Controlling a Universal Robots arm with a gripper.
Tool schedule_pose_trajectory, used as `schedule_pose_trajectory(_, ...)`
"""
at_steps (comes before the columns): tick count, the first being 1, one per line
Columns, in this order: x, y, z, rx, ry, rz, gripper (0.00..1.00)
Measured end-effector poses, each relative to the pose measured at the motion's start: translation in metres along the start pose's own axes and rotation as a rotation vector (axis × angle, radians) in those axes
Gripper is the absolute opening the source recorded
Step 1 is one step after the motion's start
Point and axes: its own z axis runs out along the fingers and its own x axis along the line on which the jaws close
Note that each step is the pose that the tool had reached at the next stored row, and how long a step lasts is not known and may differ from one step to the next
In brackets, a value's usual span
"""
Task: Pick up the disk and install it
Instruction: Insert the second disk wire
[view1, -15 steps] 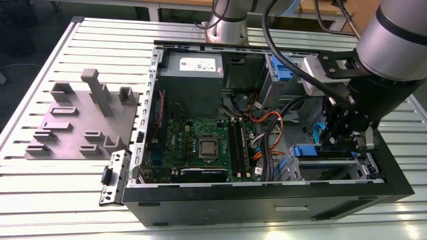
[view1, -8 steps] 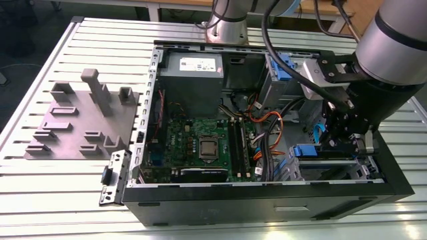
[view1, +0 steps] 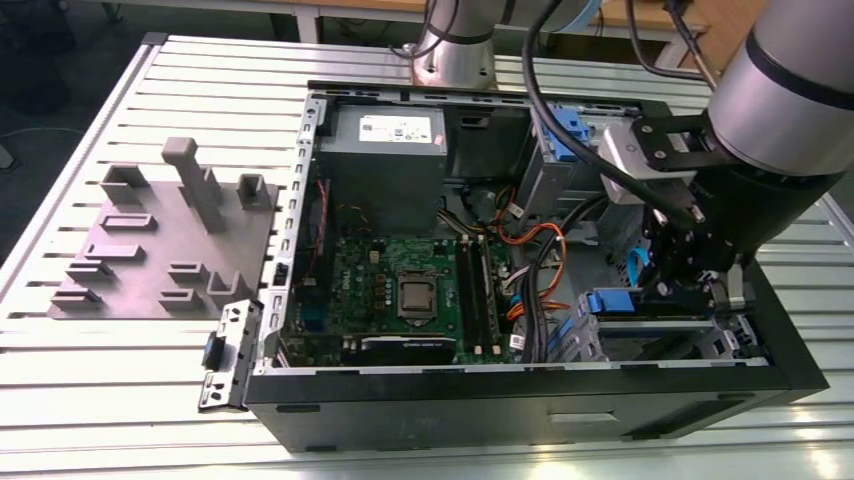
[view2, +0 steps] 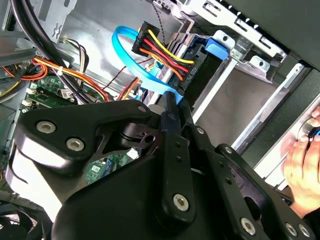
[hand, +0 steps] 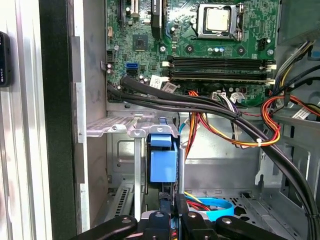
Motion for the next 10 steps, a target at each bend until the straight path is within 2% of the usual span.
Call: schedule_pose_trajectory(10,0.0013,0.0006,0.0049,0.0002,0.0003,0.0,0.16)
